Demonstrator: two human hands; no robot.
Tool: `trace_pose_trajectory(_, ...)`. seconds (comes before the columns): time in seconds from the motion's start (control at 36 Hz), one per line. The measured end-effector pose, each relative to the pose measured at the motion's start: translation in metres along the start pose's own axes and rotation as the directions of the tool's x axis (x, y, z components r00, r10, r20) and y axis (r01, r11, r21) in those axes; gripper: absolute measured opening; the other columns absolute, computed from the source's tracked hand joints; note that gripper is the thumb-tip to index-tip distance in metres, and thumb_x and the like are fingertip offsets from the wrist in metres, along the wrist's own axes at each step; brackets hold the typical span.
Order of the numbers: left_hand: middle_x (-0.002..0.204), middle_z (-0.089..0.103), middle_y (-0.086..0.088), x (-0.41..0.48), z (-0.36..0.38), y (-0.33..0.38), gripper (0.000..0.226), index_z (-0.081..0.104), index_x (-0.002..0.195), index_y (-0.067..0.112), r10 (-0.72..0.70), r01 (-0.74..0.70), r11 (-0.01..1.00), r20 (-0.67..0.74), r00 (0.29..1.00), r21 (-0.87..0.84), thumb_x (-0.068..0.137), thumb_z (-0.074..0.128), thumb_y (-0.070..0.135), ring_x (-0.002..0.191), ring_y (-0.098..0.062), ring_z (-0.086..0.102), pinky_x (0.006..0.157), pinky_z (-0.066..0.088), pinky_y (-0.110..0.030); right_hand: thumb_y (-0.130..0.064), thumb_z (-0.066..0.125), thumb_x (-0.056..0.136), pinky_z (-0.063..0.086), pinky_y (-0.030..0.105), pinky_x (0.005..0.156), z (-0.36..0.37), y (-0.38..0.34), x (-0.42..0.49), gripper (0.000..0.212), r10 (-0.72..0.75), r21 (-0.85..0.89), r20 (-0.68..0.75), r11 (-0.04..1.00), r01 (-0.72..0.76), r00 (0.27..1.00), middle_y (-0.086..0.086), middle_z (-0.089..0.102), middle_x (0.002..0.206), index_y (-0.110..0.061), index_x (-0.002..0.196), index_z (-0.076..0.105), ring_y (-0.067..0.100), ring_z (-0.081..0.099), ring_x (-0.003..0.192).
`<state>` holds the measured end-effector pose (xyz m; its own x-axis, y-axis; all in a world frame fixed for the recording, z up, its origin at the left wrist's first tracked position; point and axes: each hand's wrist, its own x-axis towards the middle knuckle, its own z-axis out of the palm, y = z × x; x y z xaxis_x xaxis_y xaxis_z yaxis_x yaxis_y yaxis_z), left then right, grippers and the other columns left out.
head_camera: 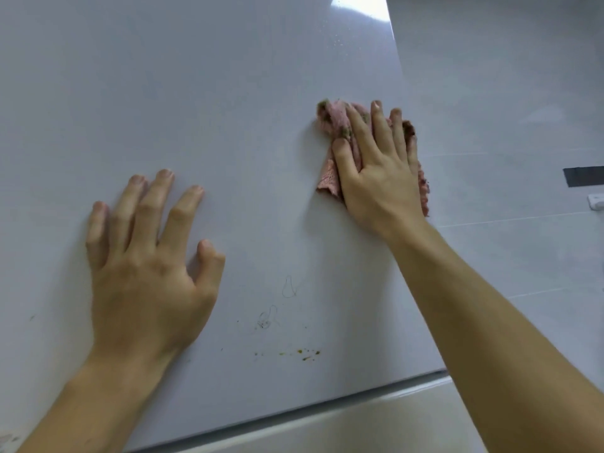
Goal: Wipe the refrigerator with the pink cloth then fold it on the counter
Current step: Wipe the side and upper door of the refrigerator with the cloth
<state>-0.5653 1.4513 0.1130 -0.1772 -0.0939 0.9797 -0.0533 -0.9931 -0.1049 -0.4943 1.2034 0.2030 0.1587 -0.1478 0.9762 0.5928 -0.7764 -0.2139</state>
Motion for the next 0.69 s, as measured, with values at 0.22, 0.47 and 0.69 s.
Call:
trace_pose_trajectory(0.22, 0.161, 0.045, -0.014, -0.001, 0.001, 0.0, 0.056, 0.057, 0.148, 0.013, -0.004, 0.004, 1.0, -0.016, 1.0, -0.004, 0.095, 0.049, 0.028, 0.152, -0.037, 0.035, 0.128, 0.015, -0.056, -0.054, 0.022, 0.104, -0.005, 0.042, 0.132, 0.005, 0.015, -0.064, 0.065, 0.142, 0.008, -0.094, 0.99, -0.142, 0.985, 0.0, 0.009, 0.177, -0.034, 0.166, 0.02, 0.022, -0.002, 0.163)
trace_pose_trajectory(0.47, 0.162, 0.045, -0.015, -0.003, 0.002, -0.005, 0.056, 0.056, 0.149, 0.013, 0.01, -0.01, 1.0, -0.03, 1.0, -0.015, 0.096, 0.049, 0.03, 0.152, -0.038, 0.036, 0.128, 0.015, -0.056, -0.055, 0.02, 0.101, -0.007, 0.044, 0.131, 0.004, 0.017, -0.086, 0.069, 0.157, 0.018, -0.04, 0.988, -0.156, 0.987, -0.001, 0.002, 0.177, -0.033, 0.166, 0.019, 0.02, -0.01, 0.163)
trace_pose_trajectory(0.69, 0.163, 0.044, -0.015, -0.004, -0.009, -0.011, 0.056, 0.057, 0.149, 0.013, 0.002, 0.001, 0.997, 0.042, 0.999, -0.072, 0.095, 0.05, 0.028, 0.154, -0.035, 0.035, 0.129, 0.014, -0.051, -0.05, 0.021, 0.108, -0.01, 0.04, 0.131, 0.007, 0.005, -0.104, 0.06, 0.182, 0.083, -0.005, 0.98, -0.181, 0.983, -0.01, -0.005, 0.176, -0.038, 0.166, 0.011, 0.01, -0.015, 0.161)
